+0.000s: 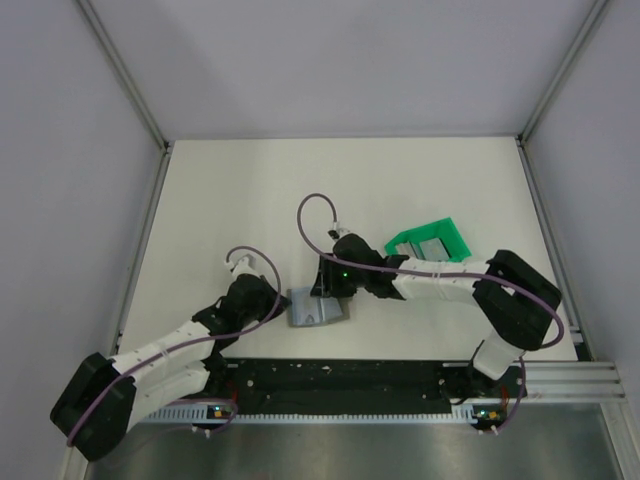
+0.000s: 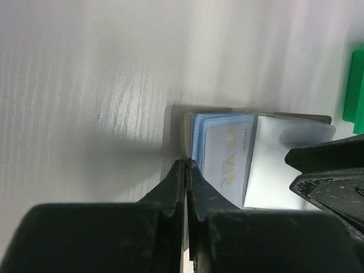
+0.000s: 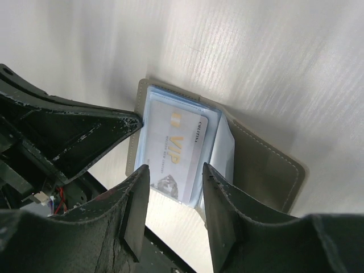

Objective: Put the credit cards into the card holder
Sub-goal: Insert the credit card into the card holder.

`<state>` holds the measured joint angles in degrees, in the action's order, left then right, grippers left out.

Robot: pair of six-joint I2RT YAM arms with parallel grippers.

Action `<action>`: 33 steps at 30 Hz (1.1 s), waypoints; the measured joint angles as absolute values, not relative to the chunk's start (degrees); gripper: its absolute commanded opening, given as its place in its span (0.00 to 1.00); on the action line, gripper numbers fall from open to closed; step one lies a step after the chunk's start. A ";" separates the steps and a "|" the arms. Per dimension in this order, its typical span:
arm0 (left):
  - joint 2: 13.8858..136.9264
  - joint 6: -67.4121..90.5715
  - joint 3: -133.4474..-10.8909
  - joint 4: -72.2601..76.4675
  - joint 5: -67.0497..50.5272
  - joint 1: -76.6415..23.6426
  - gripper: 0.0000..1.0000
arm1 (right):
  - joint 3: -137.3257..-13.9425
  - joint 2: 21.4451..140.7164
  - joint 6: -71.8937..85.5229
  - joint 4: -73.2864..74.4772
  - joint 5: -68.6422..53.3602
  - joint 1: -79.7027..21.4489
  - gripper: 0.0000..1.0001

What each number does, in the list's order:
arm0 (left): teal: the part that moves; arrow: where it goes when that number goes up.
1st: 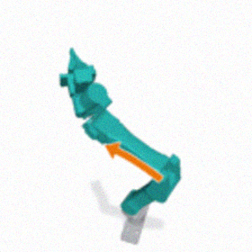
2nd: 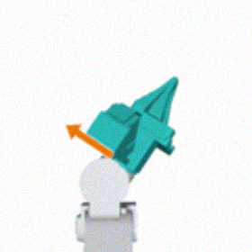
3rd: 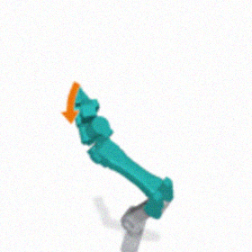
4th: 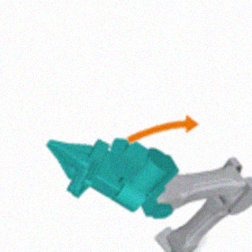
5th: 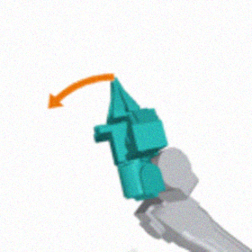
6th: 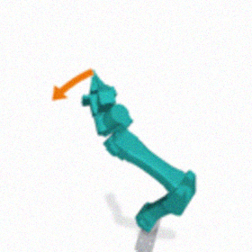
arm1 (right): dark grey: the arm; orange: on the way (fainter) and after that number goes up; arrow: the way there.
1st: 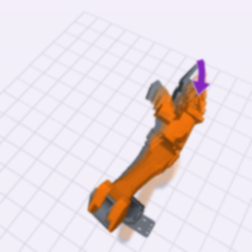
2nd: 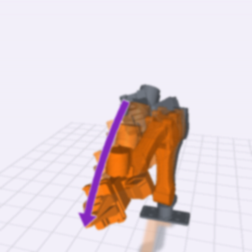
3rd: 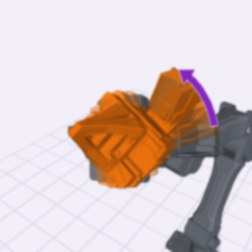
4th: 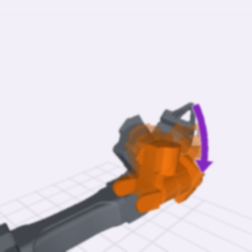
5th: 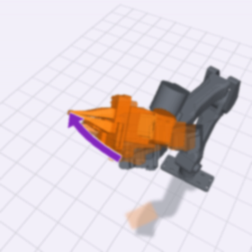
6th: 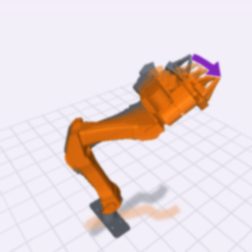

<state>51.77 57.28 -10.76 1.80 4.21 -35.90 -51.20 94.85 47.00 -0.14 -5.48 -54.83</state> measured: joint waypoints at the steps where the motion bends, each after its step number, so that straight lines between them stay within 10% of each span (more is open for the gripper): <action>1: 51.75 57.78 -10.76 1.78 4.12 -35.90 0.00 | -51.20 94.41 46.92 0.16 -5.72 -54.59 0.42; 33: 48.34 59.88 -19.81 -13.76 4.16 -35.94 0.00 | -59.02 84.18 43.09 19.11 -3.81 -52.23 0.41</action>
